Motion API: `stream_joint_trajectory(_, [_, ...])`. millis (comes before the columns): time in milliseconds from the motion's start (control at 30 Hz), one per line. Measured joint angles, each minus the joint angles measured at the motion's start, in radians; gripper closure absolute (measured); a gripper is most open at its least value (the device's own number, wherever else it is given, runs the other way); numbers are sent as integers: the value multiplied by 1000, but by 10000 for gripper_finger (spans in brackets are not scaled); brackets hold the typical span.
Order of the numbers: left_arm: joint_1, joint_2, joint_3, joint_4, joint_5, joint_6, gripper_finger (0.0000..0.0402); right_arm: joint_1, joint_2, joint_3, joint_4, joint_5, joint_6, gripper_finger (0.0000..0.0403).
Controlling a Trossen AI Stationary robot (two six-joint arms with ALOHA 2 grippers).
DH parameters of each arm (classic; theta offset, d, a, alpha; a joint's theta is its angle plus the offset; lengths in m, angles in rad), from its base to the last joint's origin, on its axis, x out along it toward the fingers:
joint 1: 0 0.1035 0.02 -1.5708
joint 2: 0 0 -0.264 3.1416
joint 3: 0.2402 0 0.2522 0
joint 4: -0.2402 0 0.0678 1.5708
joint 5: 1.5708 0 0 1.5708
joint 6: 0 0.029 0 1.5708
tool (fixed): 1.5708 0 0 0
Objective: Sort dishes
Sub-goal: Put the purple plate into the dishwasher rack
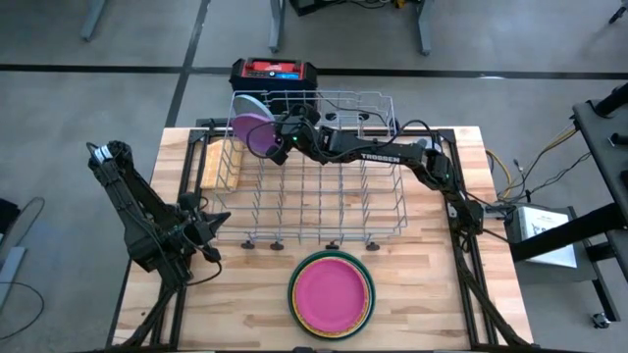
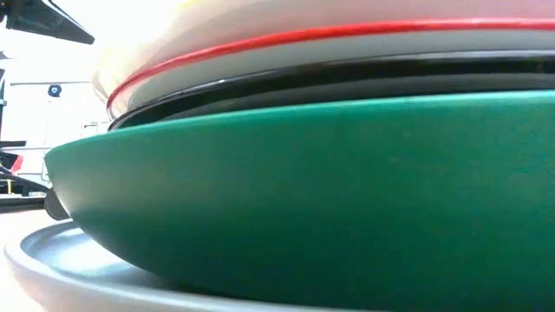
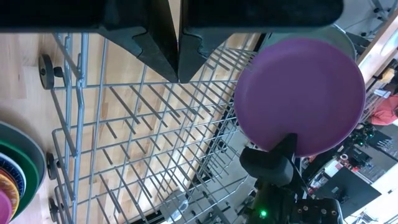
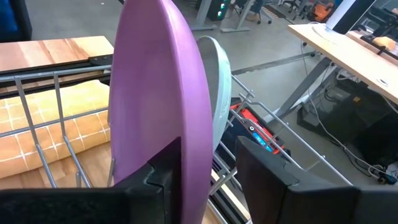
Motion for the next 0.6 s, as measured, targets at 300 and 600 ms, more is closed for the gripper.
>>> stream_joint_trajectory(300, [0, 0, 0, 0, 0, 0, 401, 0, 0, 0, 0, 0, 1, 238])
stream_joint_trajectory(600, [0, 0, 0, 0, 0, 0, 401, 0, 0, 0, 0, 0, 18, 217])
